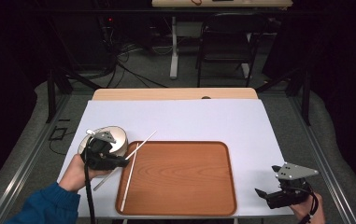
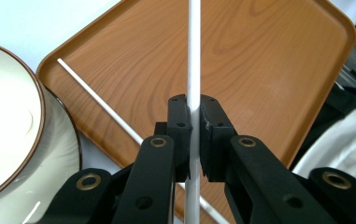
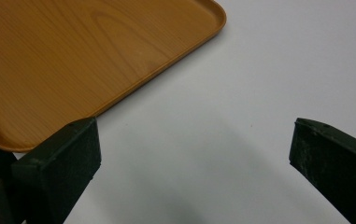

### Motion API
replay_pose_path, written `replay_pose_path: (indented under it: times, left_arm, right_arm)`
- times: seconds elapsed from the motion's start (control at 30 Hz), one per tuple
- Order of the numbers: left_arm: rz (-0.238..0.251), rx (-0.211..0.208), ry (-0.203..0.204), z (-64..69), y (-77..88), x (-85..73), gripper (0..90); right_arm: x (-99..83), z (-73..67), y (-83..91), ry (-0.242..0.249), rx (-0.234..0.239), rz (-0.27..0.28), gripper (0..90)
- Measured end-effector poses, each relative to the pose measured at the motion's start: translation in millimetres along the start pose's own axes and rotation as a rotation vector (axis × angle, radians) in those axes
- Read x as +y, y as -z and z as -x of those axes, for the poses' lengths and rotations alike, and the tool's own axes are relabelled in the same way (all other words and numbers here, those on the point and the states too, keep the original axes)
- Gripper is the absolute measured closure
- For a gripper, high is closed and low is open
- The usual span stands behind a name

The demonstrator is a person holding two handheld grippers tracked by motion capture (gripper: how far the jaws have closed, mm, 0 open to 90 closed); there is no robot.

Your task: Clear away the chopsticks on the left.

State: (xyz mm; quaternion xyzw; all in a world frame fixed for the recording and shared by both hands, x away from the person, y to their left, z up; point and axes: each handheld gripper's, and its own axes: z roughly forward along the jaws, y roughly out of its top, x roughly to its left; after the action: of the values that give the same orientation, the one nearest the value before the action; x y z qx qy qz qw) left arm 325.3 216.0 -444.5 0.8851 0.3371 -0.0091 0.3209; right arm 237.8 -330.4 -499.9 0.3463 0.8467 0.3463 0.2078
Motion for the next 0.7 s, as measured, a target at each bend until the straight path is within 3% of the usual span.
replay_pose_path:
  times: [0.3, 0.33, 0.5, 0.67, 0.7]
  left_arm:
    - [0.052, 0.009, 0.071, 3.1, -17.3, -0.7, 84.3]
    - [0.06, -0.004, 0.075, 3.5, -19.1, -1.0, 84.3]
    - [0.086, 0.011, 0.086, 8.1, -27.9, -2.2, 84.2]
    - [0.118, -0.005, 0.133, 7.0, -37.4, -7.2, 84.3]
    - [0.12, 0.009, 0.135, 7.7, -39.3, -8.1, 84.3]
  right_arm:
    - [-0.1, 0.2, 0.2, 0.001, -0.001, -0.002, 1.7]
    - [0.1, 0.2, 0.3, -0.001, -0.002, -0.001, 1.7]
    - [0.4, 0.0, 0.5, -0.001, -0.004, -0.002, 1.7]
    - [0.3, 0.1, 1.0, 0.0, -0.006, -0.002, 1.8]
    - [0.4, 0.0, 1.0, 0.0, -0.006, -0.002, 1.8]
